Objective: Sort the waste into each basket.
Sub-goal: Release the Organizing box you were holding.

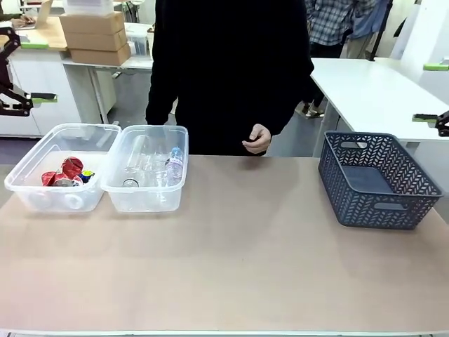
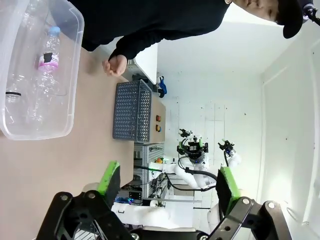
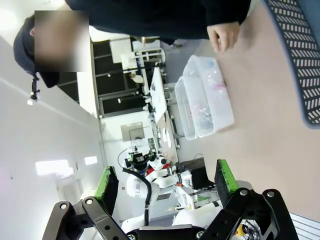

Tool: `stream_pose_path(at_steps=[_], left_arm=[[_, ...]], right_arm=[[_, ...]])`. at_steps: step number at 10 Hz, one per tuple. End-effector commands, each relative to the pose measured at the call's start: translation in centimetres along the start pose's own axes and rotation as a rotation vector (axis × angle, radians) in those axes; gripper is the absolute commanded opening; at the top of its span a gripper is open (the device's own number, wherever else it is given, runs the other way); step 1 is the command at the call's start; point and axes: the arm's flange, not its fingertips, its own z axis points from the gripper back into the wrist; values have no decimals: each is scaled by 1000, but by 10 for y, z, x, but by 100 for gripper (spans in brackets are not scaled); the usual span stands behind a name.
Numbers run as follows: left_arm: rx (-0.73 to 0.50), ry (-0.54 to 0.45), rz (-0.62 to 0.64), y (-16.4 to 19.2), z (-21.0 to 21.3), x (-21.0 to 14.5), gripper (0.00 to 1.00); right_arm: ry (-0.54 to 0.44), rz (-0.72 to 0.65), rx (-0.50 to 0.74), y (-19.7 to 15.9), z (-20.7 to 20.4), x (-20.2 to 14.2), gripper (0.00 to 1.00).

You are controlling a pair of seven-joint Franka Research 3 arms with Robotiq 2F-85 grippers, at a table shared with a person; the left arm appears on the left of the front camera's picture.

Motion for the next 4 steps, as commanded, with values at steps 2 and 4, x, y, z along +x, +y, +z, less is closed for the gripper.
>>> stream_pose_path(at_steps=[2, 4], left_arm=[[-11, 3, 2, -3, -2, 0, 100], [-11, 3, 2, -3, -2, 0, 100]], right_arm=[[1, 20, 13, 0, -2, 1, 100], [1, 20, 13, 0, -2, 1, 100]])
